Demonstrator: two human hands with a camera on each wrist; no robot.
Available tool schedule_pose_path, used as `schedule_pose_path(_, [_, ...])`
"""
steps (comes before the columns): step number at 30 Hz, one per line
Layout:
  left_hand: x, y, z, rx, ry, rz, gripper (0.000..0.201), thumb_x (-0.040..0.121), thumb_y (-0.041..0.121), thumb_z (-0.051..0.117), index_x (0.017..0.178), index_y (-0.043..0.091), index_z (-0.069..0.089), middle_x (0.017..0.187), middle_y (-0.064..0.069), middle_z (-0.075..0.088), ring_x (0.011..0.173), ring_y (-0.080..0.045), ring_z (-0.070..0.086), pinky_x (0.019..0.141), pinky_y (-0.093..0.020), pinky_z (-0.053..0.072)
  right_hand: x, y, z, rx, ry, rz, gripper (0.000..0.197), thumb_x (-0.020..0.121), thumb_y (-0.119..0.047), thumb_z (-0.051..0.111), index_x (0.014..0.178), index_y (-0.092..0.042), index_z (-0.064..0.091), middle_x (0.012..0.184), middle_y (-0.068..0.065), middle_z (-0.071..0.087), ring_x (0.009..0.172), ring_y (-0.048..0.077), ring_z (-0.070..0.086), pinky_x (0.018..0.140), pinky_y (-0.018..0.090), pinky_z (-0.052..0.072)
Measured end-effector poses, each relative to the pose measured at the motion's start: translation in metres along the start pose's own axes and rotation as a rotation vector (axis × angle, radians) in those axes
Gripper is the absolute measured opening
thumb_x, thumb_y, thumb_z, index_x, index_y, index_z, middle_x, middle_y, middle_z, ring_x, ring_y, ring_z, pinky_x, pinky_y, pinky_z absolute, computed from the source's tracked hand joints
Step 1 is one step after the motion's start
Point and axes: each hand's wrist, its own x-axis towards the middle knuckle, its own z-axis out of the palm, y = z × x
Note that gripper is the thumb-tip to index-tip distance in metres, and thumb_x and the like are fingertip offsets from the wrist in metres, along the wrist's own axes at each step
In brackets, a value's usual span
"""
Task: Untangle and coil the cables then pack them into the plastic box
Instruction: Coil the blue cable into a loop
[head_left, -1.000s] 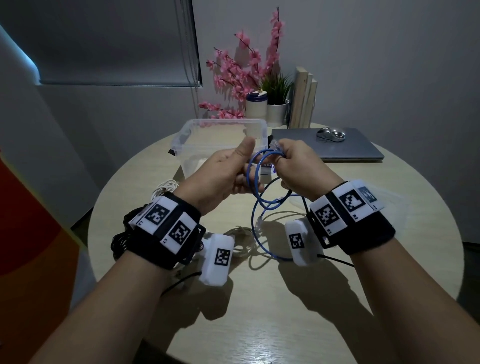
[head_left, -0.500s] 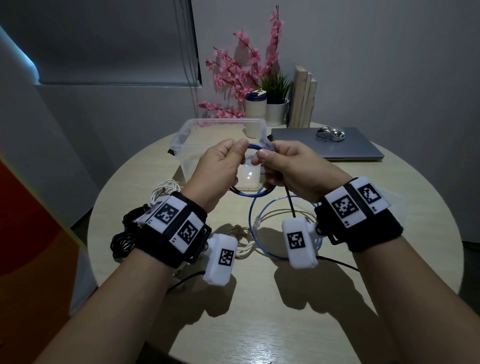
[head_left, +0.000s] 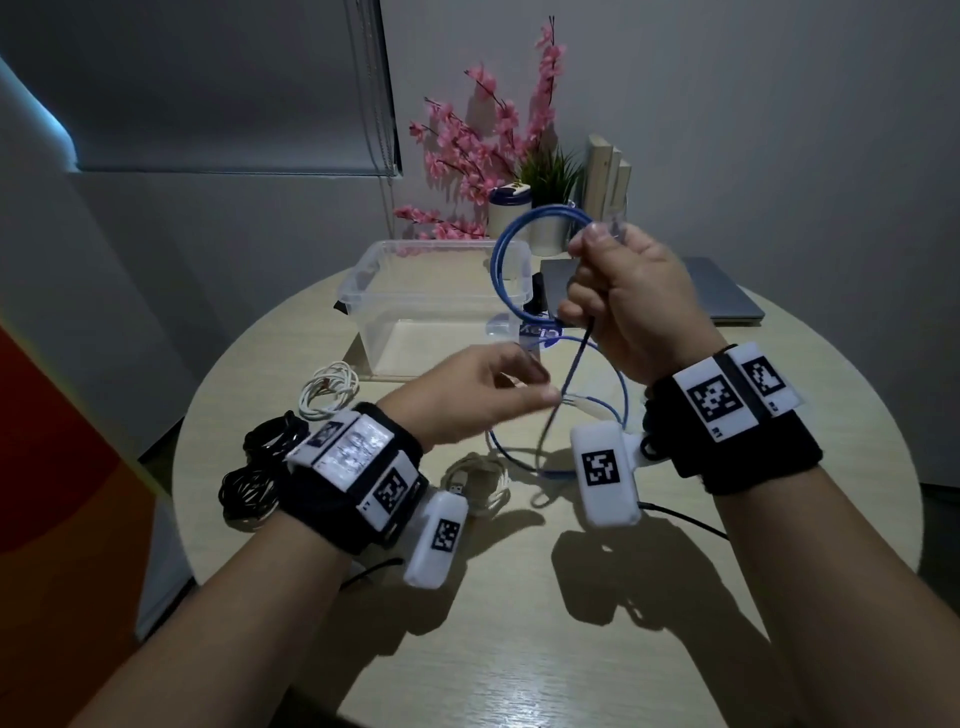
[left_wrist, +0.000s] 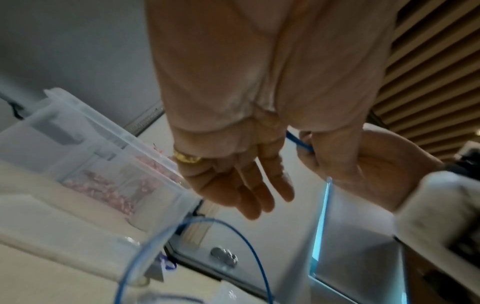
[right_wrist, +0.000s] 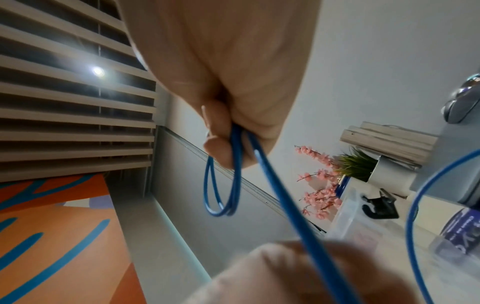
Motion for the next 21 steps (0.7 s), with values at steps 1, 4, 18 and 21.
schedule_pose_path(1, [-0.001,0.001,0.005,0.049,-0.066,0.009,0.018,0.083,0.028,0.071,0.098,0.020,0.064,0.099,0.009,0.065,0.080,0.001,0.059,0.077,-0.017,0.046,0.000,-0.001,0.001,0.030,0.009,-0.017,0.024,0.103,-0.017,0.035,0.084,-0.009,0.047,0.044,-0.008,0.031,0.038,0.006,0.030,0.044,0.020,0.037])
schedule_pose_path(4, [-0.002,0.007,0.017,0.195,-0.118,0.031,0.005,0.085,0.018,0.070,0.087,0.021,0.066,0.084,0.018,0.058,0.064,0.010,0.052,0.066,-0.009,0.039,0.000,-0.007,0.003,0.089,0.015,-0.037,0.024,0.103,-0.018,0.034,0.085,-0.009,0.047,0.044,-0.007,0.031,0.038,0.006,0.030,0.044,0.021,0.037])
schedule_pose_path(18, [0.004,0.006,-0.026,0.255,0.477,0.028,0.011,0.084,0.019,0.067,0.087,0.028,0.071,0.068,0.004,0.061,0.063,-0.014,0.058,0.057,-0.025,0.045,-0.004,-0.001,-0.015,-0.340,-0.031,0.087,0.022,0.102,-0.015,0.037,0.083,-0.011,0.049,0.043,-0.012,0.030,0.038,0.005,0.024,0.040,0.017,0.026])
schedule_pose_path(21, [0.005,0.005,-0.024,0.016,0.382,0.032,0.033,0.085,0.001,0.053,0.111,0.015,0.067,0.088,0.001,0.066,0.075,-0.014,0.061,0.067,-0.030,0.049,-0.005,0.003,-0.011,-0.480,-0.067,0.090,0.020,0.101,-0.013,0.039,0.085,-0.009,0.050,0.046,-0.007,0.031,0.038,0.005,0.026,0.040,0.019,0.024])
